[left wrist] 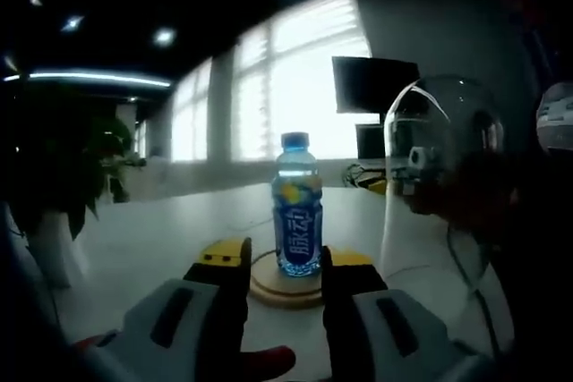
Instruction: Open the cover put in the Mizone put the cover back on
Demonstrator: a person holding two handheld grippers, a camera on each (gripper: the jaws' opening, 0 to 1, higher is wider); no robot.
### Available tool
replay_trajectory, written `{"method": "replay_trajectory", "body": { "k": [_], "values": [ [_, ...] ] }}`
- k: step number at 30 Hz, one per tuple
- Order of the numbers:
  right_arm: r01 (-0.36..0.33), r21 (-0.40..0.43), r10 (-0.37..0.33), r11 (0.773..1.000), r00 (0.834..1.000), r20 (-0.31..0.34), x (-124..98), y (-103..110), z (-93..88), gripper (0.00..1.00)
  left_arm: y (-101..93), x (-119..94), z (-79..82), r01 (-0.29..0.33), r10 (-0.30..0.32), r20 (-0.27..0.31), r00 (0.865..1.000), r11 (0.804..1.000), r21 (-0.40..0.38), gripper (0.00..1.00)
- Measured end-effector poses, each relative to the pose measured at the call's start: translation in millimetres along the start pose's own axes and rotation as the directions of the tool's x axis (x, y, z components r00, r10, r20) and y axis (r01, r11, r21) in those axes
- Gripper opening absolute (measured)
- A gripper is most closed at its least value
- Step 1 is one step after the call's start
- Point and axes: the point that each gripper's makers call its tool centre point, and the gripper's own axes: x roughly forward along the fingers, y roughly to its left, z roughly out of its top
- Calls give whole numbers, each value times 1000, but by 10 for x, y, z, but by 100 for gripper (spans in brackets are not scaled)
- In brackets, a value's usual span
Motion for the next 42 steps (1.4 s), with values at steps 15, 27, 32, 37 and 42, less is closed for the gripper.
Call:
{"method": "replay_trajectory", "body": {
  "k": [15, 27, 32, 37, 42],
  "values": [
    [17, 6, -17, 1000, 1000, 21, -327, 118, 96, 19, -106, -249, 43, -41, 41, 23, 999, 999, -6, 27],
    [-4, 84, 2, 996, 1000, 31, -345, 197, -84, 19, -125, -316, -229, -62, 62, -4, 998, 998, -23, 26],
    [-6, 109, 1, 994, 999, 49, -380, 176, -54, 19, -122, -333, -173, -62, 62, 29, 998, 998, -25, 26],
    [-3, 110, -3, 994, 999, 52, -399, 169, -51, 19, -119, -344, -167, -67, 68, 34, 997, 997, -29, 26],
    [-16, 92, 12, 996, 999, 43, -396, 213, -65, 19, -159, -345, -162, -51, 52, 39, 998, 998, -38, 26]
  ]
}}
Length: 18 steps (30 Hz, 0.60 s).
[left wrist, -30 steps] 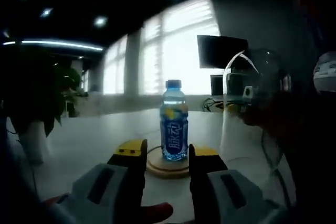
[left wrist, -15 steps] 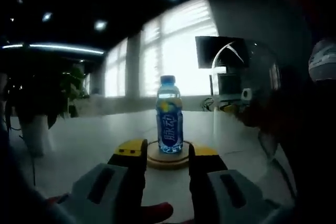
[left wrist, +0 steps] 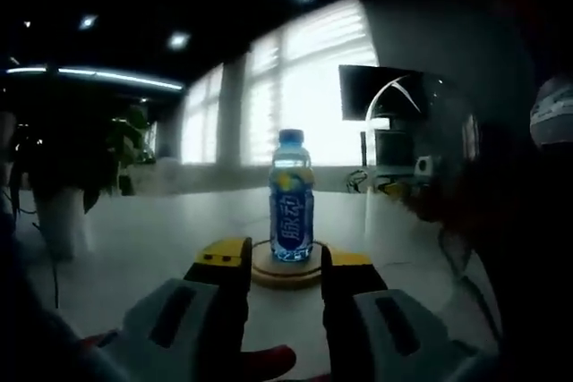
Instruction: Open the cover put in the Mizone put the cover back on
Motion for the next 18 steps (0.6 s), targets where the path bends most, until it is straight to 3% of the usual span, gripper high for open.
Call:
{"method": "replay_trajectory", "body": {
  "k": [6, 10, 15, 18],
  "values": [
    [-37, 8, 36, 999, 999, 13, -17, 66, 34, 19, -146, -3, 77, 63, -61, 42, 997, 998, -32, 27],
    [-62, 2, 62, 998, 998, 18, -32, 107, 53, 19, -228, 16, 39, 92, -91, 25, 996, 996, -22, 27],
    [-202, 33, 200, 979, 977, 68, -103, 357, 165, 19, -424, 31, 33, 181, -180, 27, 983, 983, -36, 27],
    [-251, 39, 247, 967, 965, 92, -140, 457, 216, 19, -508, 25, 36, 221, -219, 33, 975, 974, -53, 28]
  ]
}}
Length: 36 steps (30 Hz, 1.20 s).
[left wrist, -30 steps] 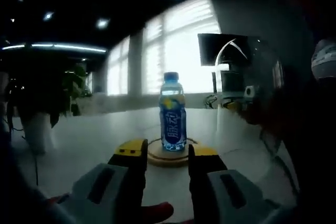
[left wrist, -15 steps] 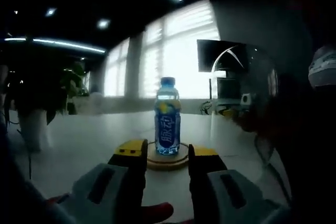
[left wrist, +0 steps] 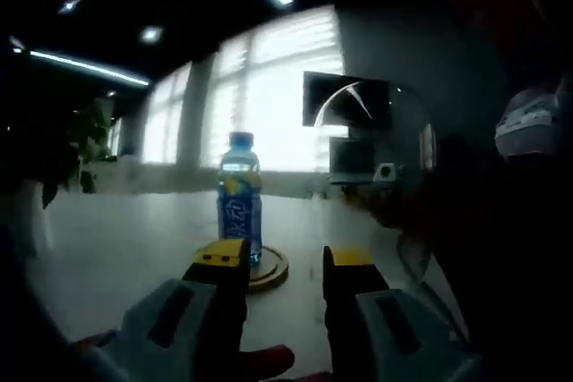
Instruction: Open the cover put in the Mizone put the cover back on
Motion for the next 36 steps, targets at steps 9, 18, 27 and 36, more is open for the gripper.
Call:
{"method": "replay_trajectory", "body": {
  "k": [9, 18, 27, 36],
  "values": [
    [-250, 72, 240, 966, 963, 119, -43, 509, 218, 28, -315, 35, 96, 126, -125, 49, 991, 992, -14, 38],
    [-317, 116, 314, 941, 948, 51, 96, 665, 10, 43, -451, 135, 98, 170, -167, 63, 984, 985, -43, 43],
    [-368, 141, 367, 919, 929, 36, 174, 818, -80, 51, -625, 181, 143, 238, -232, 96, 968, 970, -54, 49],
    [-368, 171, 365, 914, 930, 50, 194, 821, -75, 53, -657, 201, 103, 243, -238, 75, 968, 967, -79, 48]
  ]
}}
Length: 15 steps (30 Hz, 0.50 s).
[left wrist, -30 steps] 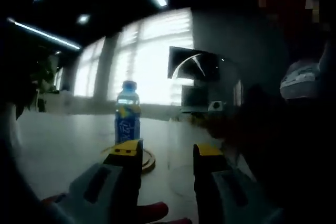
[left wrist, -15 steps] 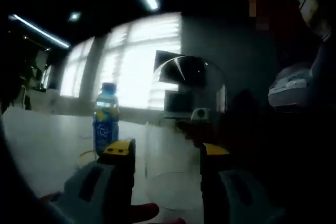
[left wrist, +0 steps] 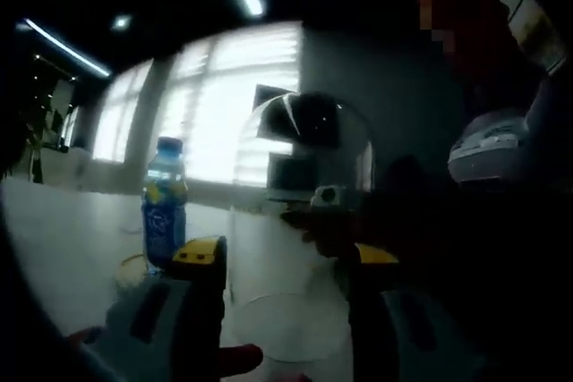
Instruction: Open the cover put in the Mizone put the cover back on
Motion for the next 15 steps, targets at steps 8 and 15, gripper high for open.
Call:
{"method": "replay_trajectory", "body": {
  "k": [8, 15],
  "values": [
    [10, -34, -11, 999, 999, -32, 79, 5, -5, 59, -48, 77, -85, -14, 15, -62, 998, 1000, 19, 54],
    [33, -45, -37, 998, 995, -92, 251, 25, 9, 69, -120, 135, -124, -39, 43, -127, 991, 999, 32, 54]
  ]
}}
